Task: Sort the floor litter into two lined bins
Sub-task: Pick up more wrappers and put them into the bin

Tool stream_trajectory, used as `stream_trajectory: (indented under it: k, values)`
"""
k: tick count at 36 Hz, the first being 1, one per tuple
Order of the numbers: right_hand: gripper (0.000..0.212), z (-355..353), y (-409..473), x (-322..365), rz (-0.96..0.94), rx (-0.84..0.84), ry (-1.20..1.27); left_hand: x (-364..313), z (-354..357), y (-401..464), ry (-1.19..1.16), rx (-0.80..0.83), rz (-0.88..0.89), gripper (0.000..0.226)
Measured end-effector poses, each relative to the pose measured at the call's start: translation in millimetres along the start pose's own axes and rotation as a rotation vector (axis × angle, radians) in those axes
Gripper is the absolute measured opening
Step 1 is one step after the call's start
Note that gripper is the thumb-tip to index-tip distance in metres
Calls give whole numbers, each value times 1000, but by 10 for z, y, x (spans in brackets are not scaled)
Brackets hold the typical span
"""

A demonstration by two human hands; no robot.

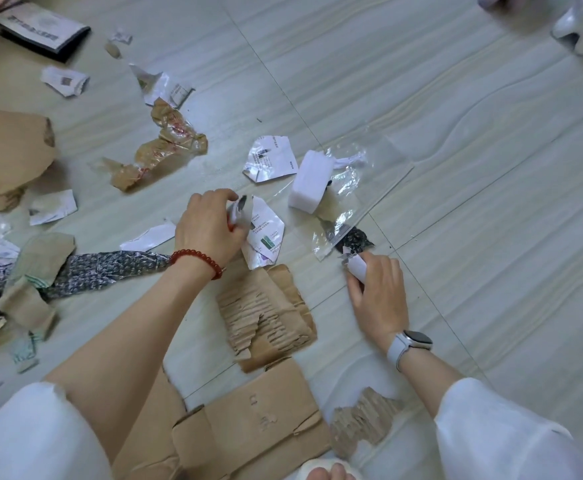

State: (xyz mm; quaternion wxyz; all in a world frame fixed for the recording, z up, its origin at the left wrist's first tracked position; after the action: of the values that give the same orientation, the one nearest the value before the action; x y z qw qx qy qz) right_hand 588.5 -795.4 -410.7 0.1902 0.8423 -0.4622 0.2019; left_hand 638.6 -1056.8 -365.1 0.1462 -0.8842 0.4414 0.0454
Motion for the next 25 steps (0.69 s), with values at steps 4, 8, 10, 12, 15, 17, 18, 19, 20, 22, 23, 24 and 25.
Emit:
stream_trajectory:
  k: [4,8,10,12,15,17,18,19,20,22,23,24,25]
  values:
    - [26,3,3,-1,-15,-2,-8,-152,76,-53,-94,81,76,32]
    - [25,-7,11,1,-18,-8,0,-264,160,-104,0,65,74,32]
    - [25,-9,11,0,-9,0,3,-350,227,-161,77,113,97,44]
    - [25,-10,11,1,4,11,3,-420,353,-239,195,201,143,65]
    - [27,-10,22,8,13,27,-1,-432,450,-282,162,206,98,65]
    - [27,-17,21,20,8,32,-14,-442,403,-282,55,121,60,44]
    - [27,-28,25,37,-3,34,-21,-458,378,-280,39,91,52,35]
    - [27,-44,38,64,-20,43,-31,-473,366,-281,37,84,46,28]
    - [26,-60,54,96,-45,59,-50,-483,358,-279,33,87,29,23]
    - [24,-78,100,154,-82,116,-85,-489,349,-274,13,122,-14,21]
    - [26,-79,129,176,-72,168,-103,-487,355,-276,16,141,-19,27]
    - [32,-84,153,204,-57,226,-117,-480,359,-284,38,157,-9,38]
    - [37,-96,166,233,-36,276,-124,-470,363,-302,68,174,16,44]
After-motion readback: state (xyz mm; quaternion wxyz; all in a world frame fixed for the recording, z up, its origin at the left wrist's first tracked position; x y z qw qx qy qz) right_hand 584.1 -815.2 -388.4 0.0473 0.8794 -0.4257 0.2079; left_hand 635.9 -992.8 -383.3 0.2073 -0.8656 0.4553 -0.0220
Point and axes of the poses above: each hand's wrist, its own y-axis towards the middle knuckle, its own z-axis out of the palm, x = y × z, the point moved 5 cm from there along y, towards the middle knuckle, and after that the axes turned 13 degrees about y, right-handed, at the moved point
